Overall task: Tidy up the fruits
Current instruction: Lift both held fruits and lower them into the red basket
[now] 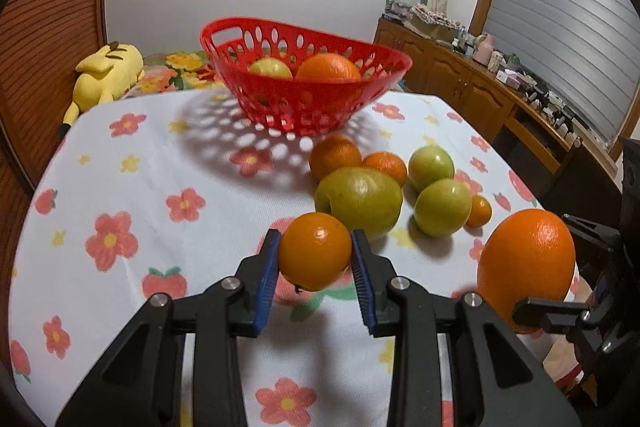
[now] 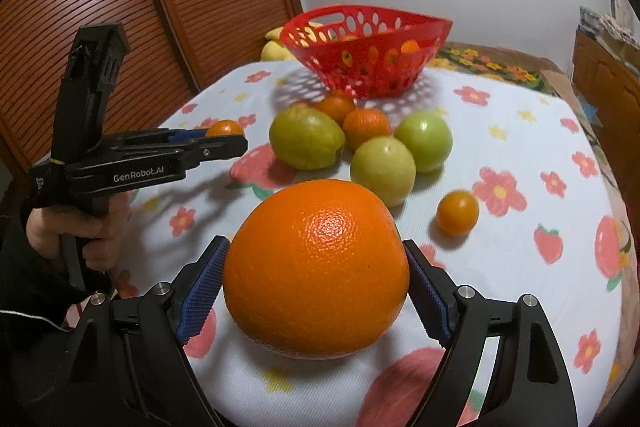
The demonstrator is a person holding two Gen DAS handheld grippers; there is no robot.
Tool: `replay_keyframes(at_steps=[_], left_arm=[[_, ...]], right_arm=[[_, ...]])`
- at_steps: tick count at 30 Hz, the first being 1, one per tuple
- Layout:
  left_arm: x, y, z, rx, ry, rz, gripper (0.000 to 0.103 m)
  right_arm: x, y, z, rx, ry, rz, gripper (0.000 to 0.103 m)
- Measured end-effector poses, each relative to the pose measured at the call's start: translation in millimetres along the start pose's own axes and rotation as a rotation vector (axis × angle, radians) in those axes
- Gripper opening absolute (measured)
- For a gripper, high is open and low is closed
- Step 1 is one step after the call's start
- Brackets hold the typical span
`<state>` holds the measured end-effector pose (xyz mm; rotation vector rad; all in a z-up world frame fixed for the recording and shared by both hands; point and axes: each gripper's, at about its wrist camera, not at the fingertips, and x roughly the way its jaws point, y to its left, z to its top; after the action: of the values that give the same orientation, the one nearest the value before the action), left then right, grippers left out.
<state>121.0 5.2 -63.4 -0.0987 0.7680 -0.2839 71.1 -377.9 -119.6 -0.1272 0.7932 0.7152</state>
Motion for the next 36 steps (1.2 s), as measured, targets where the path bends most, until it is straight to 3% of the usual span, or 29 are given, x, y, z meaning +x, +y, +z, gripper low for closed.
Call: replay_keyframes(at_steps=[13, 25, 36], left_arm=[[-15, 20, 47, 0.001, -0.089, 0.017, 0.032], [2, 55, 92, -0.011, -0.114, 0.014, 0.032], [21, 85, 115, -0.033, -0.108, 0.027, 0.032]], right_arm=[[-10, -11, 84, -0.065, -0.074, 0.006, 0.086], [36, -19, 169, -0.142, -0.054, 0.024, 0.086], [97, -23, 207, -0.199, 0.033, 0.023, 0.086]])
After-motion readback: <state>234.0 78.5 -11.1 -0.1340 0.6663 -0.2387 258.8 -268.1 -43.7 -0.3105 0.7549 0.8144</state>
